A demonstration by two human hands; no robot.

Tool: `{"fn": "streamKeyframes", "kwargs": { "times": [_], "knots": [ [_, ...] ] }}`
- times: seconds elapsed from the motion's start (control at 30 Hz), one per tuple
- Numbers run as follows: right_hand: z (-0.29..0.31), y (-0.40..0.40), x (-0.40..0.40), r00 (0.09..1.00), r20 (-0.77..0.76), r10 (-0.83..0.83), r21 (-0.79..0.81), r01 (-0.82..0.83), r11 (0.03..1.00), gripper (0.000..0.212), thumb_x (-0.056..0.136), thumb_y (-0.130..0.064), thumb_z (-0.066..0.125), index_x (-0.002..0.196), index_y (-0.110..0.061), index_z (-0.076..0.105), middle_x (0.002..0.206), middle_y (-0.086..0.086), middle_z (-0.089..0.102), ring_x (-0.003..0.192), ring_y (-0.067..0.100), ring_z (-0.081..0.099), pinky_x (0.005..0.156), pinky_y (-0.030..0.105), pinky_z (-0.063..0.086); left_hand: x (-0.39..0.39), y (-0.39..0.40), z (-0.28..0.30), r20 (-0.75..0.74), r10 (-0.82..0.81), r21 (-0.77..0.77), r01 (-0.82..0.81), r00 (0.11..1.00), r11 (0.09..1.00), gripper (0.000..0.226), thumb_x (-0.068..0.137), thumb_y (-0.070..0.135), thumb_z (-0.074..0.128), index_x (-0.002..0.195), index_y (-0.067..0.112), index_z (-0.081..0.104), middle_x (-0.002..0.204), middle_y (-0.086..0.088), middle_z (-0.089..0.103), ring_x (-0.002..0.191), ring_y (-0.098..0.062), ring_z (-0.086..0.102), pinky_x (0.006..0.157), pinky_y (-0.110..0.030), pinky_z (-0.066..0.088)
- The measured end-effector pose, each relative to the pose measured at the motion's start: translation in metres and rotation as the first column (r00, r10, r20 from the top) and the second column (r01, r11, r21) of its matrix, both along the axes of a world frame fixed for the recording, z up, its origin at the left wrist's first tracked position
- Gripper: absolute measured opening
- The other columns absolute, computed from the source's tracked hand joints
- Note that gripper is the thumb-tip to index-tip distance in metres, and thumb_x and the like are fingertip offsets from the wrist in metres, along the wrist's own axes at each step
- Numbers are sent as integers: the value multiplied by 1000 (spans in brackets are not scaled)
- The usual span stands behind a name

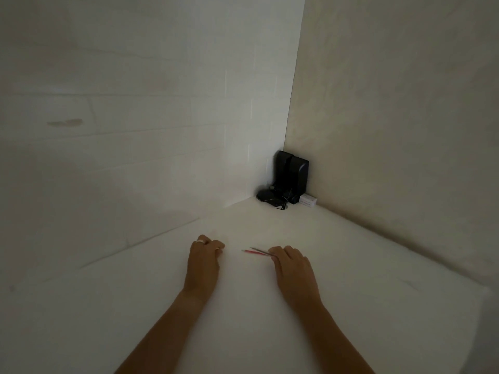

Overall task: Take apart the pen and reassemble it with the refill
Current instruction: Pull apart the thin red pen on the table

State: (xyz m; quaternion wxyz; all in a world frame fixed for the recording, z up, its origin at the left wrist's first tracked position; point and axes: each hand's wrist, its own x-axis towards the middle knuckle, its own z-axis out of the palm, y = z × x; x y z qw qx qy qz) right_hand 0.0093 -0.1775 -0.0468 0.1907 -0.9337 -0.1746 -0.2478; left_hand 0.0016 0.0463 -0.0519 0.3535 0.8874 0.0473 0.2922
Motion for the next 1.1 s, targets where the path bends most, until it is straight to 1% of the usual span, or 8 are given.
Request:
{"fn": "streamKeyframes", "kwargs": {
  "times": [0.13,0.27,0.53,0.63,0.77,0.87,0.97,1.1],
  "knots": [
    [1,0,1,999,-30,20,9,-20,1000,23,98,-30,41,104,-24,62,86,-2,57,77,22,55,68,35,46,1,4,0,-24,33,16,-33,999,999,59,72,-30,43,110,7,68,99,-10,61,86,-19,59,76,-13,46],
    [2,-1,-1,998,-44,38,26,-37,999,16,99,-27,48,105,-24,63,86,-2,55,77,21,55,67,34,49,-1,4,3,-17,134,97,-132,991,987,40,74,-18,60,98,11,73,80,-8,72,84,-30,62,73,-44,54],
    [1,-1,-1,993,-62,96,48,-93,995,16,99,-28,49,106,-24,64,87,-1,53,79,18,54,66,31,48,0,5,-1,-56,109,64,-105,993,992,35,78,-10,67,106,10,71,94,-13,71,96,-36,62,80,-46,52],
    [1,-1,-1,991,-63,115,65,-111,992,16,99,-27,52,105,-22,65,85,-1,53,78,19,54,66,32,49,-7,-2,6,39,134,167,-138,990,976,38,77,3,74,112,17,69,108,-7,69,109,-31,58,92,-44,40],
    [-1,-1,2,983,-61,172,81,-166,983,18,97,-25,52,108,-22,67,88,-1,56,80,15,53,70,29,47,-24,-30,22,251,-197,467,60,948,882,38,79,10,64,116,23,66,115,3,65,118,-19,54,105,-41,31],
    [-2,1,1,968,-64,241,111,-233,966,26,96,-29,46,105,-18,67,91,-1,60,81,7,49,73,21,39,-28,-52,16,188,-343,613,163,920,773,28,83,17,63,109,27,66,102,10,69,105,-12,60,110,-40,27],
    [0,1,0,964,-74,257,165,-242,956,30,94,-38,44,104,-19,66,93,-5,59,82,3,49,75,17,38,-24,-49,15,171,-284,554,146,943,820,27,82,10,67,98,30,69,85,11,69,89,-9,63,107,-32,24],
    [5,-1,-1,959,-23,281,220,-269,937,12,96,-25,57,92,-18,66,85,-4,60,76,8,55,70,21,43,-28,-39,18,163,-266,548,137,950,825,32,80,6,61,105,24,69,98,6,70,97,-15,62,102,-38,35]
  ]
}}
